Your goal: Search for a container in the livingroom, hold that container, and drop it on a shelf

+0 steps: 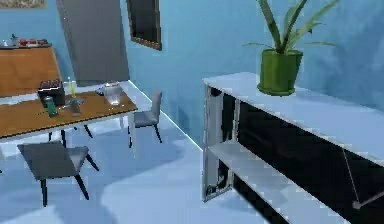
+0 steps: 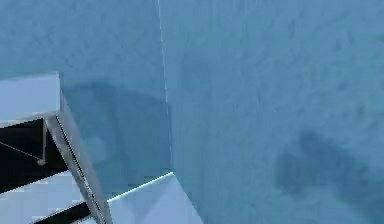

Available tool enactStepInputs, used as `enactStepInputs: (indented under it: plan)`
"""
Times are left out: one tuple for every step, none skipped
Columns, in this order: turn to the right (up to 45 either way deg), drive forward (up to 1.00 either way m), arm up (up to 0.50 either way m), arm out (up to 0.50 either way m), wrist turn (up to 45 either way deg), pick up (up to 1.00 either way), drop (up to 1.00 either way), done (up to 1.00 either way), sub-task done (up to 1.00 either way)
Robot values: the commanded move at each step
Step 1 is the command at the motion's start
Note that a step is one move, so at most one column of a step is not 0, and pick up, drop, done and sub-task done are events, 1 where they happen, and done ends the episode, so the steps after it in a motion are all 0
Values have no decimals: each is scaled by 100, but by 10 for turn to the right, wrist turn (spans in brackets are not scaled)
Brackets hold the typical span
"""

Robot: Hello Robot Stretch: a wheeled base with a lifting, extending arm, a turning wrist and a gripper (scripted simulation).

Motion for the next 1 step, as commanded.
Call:
enactStepInputs:
  plan:
    - [-300, 0, 0, 0, 0, 0, 0, 0, 0]
